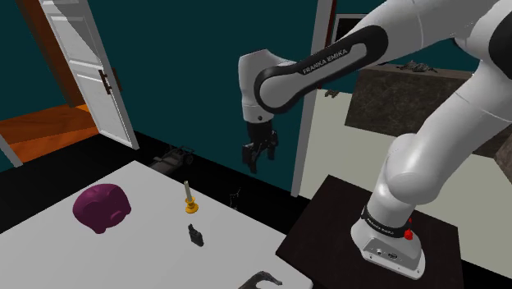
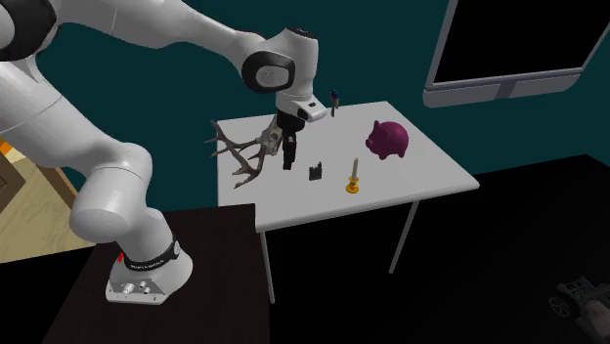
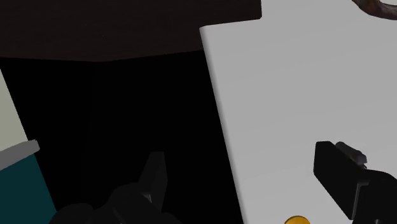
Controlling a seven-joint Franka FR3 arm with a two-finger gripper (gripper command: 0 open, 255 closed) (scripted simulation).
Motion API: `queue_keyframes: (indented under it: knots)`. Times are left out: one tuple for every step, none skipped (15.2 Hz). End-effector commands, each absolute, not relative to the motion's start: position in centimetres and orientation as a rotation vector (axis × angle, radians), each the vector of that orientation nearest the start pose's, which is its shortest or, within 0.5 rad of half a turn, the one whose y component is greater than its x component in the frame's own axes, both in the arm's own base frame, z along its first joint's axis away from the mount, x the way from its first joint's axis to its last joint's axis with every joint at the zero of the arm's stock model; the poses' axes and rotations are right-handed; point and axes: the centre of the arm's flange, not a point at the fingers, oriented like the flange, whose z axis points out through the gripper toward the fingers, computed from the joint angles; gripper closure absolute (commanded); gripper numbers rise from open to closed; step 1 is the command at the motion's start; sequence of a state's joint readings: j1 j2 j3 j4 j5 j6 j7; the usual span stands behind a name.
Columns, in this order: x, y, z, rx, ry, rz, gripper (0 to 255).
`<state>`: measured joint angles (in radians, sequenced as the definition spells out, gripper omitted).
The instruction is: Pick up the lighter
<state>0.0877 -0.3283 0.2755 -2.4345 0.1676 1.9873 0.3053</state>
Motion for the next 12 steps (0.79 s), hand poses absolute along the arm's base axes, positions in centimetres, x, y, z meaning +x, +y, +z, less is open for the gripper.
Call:
queue_keyframes:
  knots:
    - [40.6, 18.2, 39.3, -3.121, 0.041, 0.211, 0]
    - [41.1, 19.1, 38.5, -3.125, 0.031, 0.208, 0]
    - [41.7, 20.1, 37.7, -3.128, 0.021, 0.206, 0]
    - [42.2, 21.0, 36.9, -3.131, 0.011, 0.203, 0]
    - [42.7, 22.0, 36.1, -3.134, 0.000, 0.201, 0]
    - [43.2, 22.9, 35.3, -3.137, -0.010, 0.198, 0]
    - [43.7, 23.9, 34.5, -3.140, -0.020, 0.195, 0]
    - [44.2, 24.8, 33.7, -3.143, -0.030, 0.193, 0]
    - [44.7, 25.8, 32.9, -3.146, -0.041, 0.190, 0]
    - [45.2, 26.7, 32.1, -3.149, -0.051, 0.187, 0]
    - [45.7, 27.7, 31.3, -3.152, -0.061, 0.185, 0]
    - [46.1, 28.7, 30.5, -3.155, -0.072, 0.182, 0]
